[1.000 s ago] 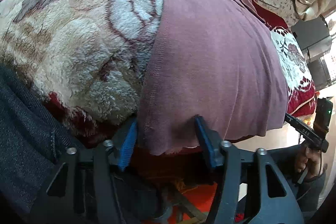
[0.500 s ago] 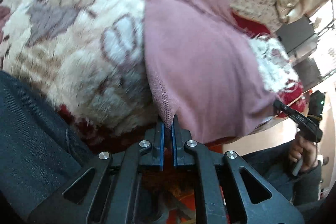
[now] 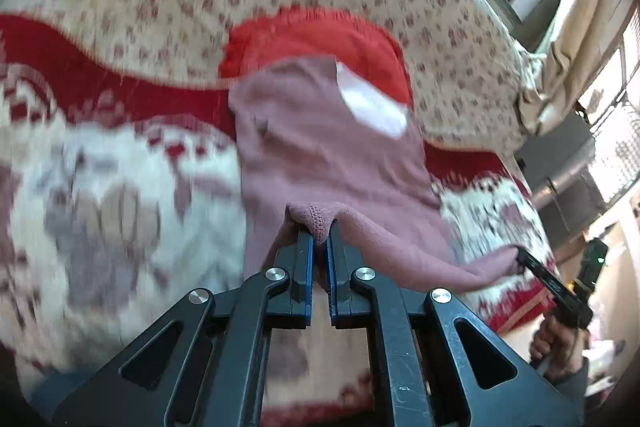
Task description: Fold small clothes
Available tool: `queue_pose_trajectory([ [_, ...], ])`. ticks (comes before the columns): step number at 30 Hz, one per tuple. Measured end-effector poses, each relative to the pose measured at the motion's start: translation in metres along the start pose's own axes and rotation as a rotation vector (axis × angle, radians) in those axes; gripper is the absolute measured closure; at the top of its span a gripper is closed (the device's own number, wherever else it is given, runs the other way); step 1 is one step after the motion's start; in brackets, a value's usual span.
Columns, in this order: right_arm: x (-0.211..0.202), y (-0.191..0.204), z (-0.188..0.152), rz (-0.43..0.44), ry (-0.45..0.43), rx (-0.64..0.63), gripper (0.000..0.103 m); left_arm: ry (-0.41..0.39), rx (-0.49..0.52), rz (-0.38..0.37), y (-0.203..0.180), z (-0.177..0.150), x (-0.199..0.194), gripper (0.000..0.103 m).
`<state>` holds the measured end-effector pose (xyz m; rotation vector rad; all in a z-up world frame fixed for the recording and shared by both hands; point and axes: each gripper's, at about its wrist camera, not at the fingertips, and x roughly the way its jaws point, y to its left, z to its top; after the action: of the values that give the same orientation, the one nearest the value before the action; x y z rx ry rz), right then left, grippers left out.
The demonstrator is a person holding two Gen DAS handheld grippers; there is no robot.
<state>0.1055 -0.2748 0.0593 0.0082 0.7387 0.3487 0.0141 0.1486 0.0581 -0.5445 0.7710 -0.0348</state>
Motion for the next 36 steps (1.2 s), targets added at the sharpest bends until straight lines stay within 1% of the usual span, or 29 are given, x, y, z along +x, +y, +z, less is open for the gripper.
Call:
queue_pose_trajectory([
  [1,0.006,-0.001,0.011,-0.004,-0.005,0.004,0.099,-0.024,0.006,0.014,-0.002,0.014,0.008,0.099],
  [2,0.013,0.0,0.022,-0.012,-0.012,0.007,0.099,-0.043,0.0,0.025,-0.001,0.02,0.015,0.099],
  [5,0.039,-0.002,0.053,-0.044,-0.024,0.023,0.099,-0.083,-0.039,0.03,0.007,0.049,0.038,0.099],
  [9,0.081,-0.01,0.084,-0.066,-0.015,0.068,0.099,-0.094,-0.098,0.053,0.022,0.079,0.077,0.099],
  [11,0.1,-0.012,0.094,-0.073,-0.011,0.08,0.099,-0.09,-0.093,0.072,0.023,0.091,0.099,0.099],
  [13,0.127,-0.016,0.103,-0.091,0.006,0.093,0.099,-0.109,-0.08,0.09,0.022,0.1,0.112,0.099],
  [16,0.155,-0.019,0.111,-0.109,0.025,0.096,0.099,-0.126,-0.086,0.097,0.024,0.115,0.135,0.099],
  [18,0.169,-0.023,0.114,-0.117,0.031,0.109,0.099,-0.122,-0.085,0.109,0.026,0.122,0.154,0.099],
  [20,0.188,-0.028,0.118,-0.121,0.035,0.133,0.099,-0.114,-0.053,0.126,0.026,0.126,0.17,0.099],
  [21,0.195,-0.031,0.119,-0.104,0.022,0.152,0.099,-0.102,-0.047,0.147,0.029,0.126,0.178,0.098],
  [23,0.211,-0.036,0.117,-0.073,0.031,0.174,0.099,-0.083,-0.059,0.165,0.036,0.123,0.187,0.098],
  [25,0.221,-0.04,0.115,-0.08,0.033,0.182,0.099,-0.084,-0.081,0.182,0.046,0.122,0.188,0.097],
  [26,0.223,-0.042,0.116,-0.092,0.017,0.18,0.099,-0.093,-0.1,0.179,0.052,0.124,0.184,0.097],
  [27,0.219,-0.044,0.116,-0.118,-0.002,0.178,0.099,-0.115,-0.116,0.18,0.057,0.126,0.176,0.097],
  [30,0.197,-0.047,0.119,-0.179,-0.083,0.172,0.098,-0.201,-0.143,0.223,0.066,0.125,0.146,0.097],
  [31,0.187,-0.047,0.12,-0.17,-0.109,0.17,0.097,-0.217,-0.15,0.217,0.068,0.123,0.14,0.097],
  [32,0.181,-0.046,0.12,-0.16,-0.119,0.166,0.096,-0.216,-0.145,0.192,0.066,0.12,0.134,0.097],
  [33,0.174,-0.044,0.119,-0.143,-0.121,0.156,0.096,-0.197,-0.122,0.157,0.06,0.117,0.133,0.097],
  [34,0.17,-0.04,0.116,-0.094,-0.103,0.145,0.096,-0.159,-0.069,0.107,0.048,0.11,0.136,0.097],
  [35,0.17,-0.037,0.115,-0.047,-0.083,0.138,0.096,-0.124,-0.024,0.076,0.036,0.106,0.141,0.097],
  [36,0.173,-0.031,0.111,0.022,-0.035,0.12,0.096,-0.078,0.04,0.039,0.02,0.099,0.15,0.097],
])
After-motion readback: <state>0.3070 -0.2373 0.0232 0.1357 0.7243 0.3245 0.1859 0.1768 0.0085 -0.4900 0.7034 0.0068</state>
